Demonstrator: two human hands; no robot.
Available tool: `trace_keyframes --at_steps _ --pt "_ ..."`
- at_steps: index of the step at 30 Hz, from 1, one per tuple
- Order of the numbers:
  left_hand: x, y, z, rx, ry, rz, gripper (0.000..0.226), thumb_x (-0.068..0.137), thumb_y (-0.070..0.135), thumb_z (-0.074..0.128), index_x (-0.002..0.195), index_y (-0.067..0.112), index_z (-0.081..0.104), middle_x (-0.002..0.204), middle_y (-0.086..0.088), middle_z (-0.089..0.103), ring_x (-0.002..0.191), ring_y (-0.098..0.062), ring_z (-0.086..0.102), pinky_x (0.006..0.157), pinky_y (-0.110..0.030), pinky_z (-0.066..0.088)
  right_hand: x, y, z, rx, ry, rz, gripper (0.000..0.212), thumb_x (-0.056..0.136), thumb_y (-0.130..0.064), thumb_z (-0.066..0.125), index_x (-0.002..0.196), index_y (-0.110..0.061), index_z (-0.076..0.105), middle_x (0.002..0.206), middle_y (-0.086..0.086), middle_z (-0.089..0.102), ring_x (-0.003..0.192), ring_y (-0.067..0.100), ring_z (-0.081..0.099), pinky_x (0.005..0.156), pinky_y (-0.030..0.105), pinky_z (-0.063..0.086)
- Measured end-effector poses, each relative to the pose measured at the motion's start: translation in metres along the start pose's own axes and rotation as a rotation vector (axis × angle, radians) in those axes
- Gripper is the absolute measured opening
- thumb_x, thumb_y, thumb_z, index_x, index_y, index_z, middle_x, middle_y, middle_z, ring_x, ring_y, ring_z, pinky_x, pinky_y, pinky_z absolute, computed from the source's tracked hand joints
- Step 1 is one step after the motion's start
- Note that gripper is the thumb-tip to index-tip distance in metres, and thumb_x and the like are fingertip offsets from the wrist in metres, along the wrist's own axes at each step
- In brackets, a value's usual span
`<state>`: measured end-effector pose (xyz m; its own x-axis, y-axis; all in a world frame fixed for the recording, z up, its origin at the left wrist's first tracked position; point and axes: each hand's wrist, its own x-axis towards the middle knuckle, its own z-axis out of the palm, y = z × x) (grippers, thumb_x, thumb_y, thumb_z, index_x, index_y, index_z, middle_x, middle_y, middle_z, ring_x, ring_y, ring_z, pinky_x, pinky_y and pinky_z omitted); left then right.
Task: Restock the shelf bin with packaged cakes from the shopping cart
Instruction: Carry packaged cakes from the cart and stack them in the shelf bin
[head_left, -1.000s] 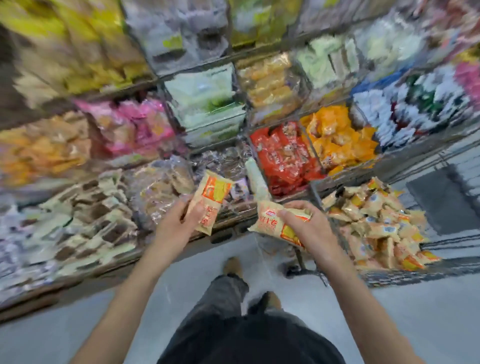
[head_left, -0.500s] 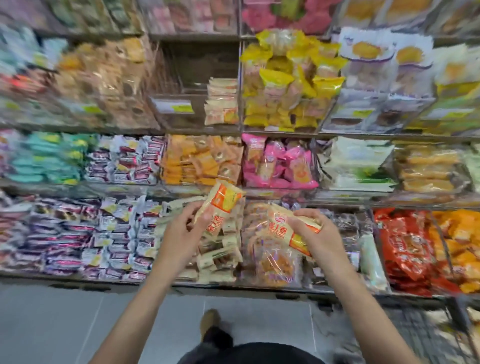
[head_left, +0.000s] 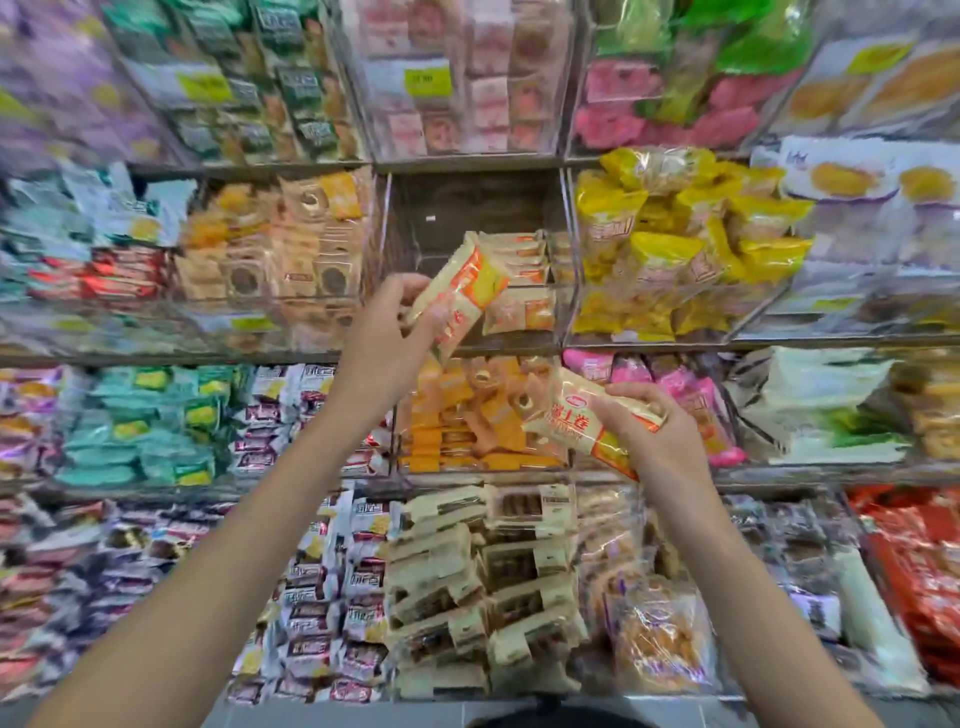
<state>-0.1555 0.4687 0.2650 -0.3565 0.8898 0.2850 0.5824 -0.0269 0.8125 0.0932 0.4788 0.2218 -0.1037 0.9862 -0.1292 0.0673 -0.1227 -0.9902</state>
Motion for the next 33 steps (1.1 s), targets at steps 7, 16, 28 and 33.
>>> trace_keyframes --at_steps 7,16,28,33 --pt "0.128 0.001 0.042 0.358 -0.119 0.109 0.021 0.087 0.029 0.057 0.108 0.026 0.061 0.112 0.003 0.061 0.099 -0.016 0.055 0.081 -0.032 0.044 0.028 -0.007 0.002 -0.013 0.009 0.003 0.014 0.08 -0.029 0.072 0.093 -0.028 0.065 0.093 0.001 0.071 0.076 0.016 0.071 0.065 0.035 0.059" --pt "0.191 -0.029 0.11 0.612 -0.781 0.033 0.032 0.088 0.013 0.061 0.119 0.005 0.063 0.132 -0.009 0.056 0.12 -0.024 0.051 0.094 -0.026 0.04 0.059 -0.005 -0.019 -0.057 0.001 0.006 0.01 0.079 -0.029 0.072 0.085 -0.035 0.066 0.078 -0.013 0.072 0.066 0.011 0.07 0.047 0.019 0.051" --pt "0.207 -0.03 0.144 0.922 -0.98 0.165 0.024 0.083 0.013 0.062 0.063 0.02 0.051 0.079 -0.006 0.055 0.071 -0.023 0.05 0.061 -0.03 0.041 0.081 0.006 -0.023 -0.034 -0.016 0.072 0.014 0.08 -0.026 0.071 0.081 -0.039 0.066 0.079 -0.011 0.072 0.067 0.011 0.071 0.054 0.025 0.057" --pt "0.199 -0.03 0.149 0.93 -0.963 0.128 0.01 0.084 0.017 0.063 0.089 0.009 0.063 0.083 -0.006 0.057 0.065 -0.018 0.052 0.052 -0.022 0.041 0.082 0.006 -0.022 -0.029 0.004 0.056 0.012 0.078 -0.027 0.072 0.081 -0.037 0.066 0.077 -0.012 0.071 0.068 0.01 0.071 0.053 0.023 0.056"
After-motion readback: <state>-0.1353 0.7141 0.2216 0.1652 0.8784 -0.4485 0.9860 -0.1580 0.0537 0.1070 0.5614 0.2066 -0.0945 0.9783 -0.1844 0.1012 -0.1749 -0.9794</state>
